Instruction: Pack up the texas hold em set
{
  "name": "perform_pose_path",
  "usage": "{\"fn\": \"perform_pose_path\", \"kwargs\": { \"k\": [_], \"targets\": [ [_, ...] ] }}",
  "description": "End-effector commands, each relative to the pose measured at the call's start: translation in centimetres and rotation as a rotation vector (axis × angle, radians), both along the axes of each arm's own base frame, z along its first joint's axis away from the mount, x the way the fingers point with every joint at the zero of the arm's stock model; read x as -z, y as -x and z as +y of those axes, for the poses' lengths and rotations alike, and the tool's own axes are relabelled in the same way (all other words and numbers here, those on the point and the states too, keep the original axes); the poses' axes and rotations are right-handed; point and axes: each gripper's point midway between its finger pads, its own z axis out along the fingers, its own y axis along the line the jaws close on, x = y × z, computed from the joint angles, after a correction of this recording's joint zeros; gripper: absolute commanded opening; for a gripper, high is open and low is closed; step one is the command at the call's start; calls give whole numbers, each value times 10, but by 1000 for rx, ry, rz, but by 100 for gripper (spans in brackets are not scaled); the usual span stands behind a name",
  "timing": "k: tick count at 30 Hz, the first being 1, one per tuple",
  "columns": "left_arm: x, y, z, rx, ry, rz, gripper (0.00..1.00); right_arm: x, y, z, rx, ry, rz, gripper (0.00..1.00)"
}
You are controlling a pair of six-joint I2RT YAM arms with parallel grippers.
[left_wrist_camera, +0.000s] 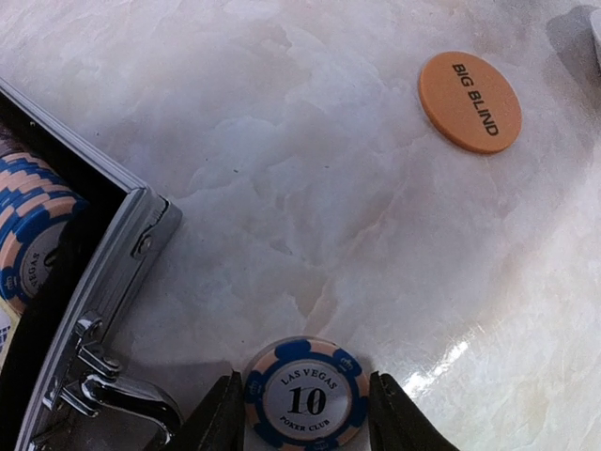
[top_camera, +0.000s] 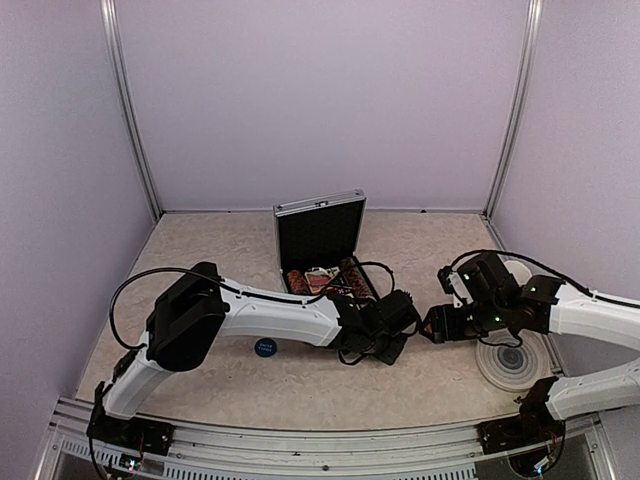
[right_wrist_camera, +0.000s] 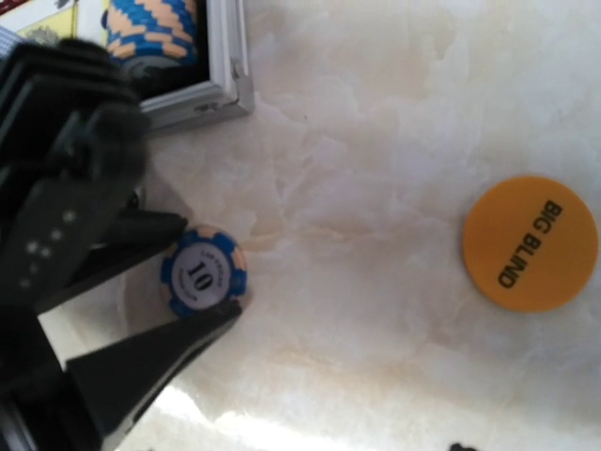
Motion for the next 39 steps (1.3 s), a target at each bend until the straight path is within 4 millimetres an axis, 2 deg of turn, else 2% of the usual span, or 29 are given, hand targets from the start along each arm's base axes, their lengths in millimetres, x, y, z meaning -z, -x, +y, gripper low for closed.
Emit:
{"fn": "perform_pose_path", "kwargs": {
  "k": [1,3,8,14,20,28,33,37,39],
  "targets": [
    [132,88,101,72,-455,324,44,0,2,-2,9,-4,-12,66],
    [132,90,102,75,-454,329,42,1,2,-2,9,-3,-10,66],
    [131,91,101,81,-453,328,29,-1,1,-2,13,-9,-15,66],
    [127,91,99,84,-438,327,28,-2,2,-1,11,-13,-11,66],
    [116,89,92,79,-403,319,42,-2,3,-1,13,-21,-8,66],
    [92,94,72,131,-330,346,46,-5,3,-1,13,-27,-13,66],
    [98,94,76,144,-358,344,52,-5,4,-1,12,-28,-12,66],
    [111,93,82,135,-411,327,59,-4,5,-2,14,-36,-12,66],
    [112,93,82,138,-420,310,60,-2,6,-3,16,-32,-8,66]
  ]
}}
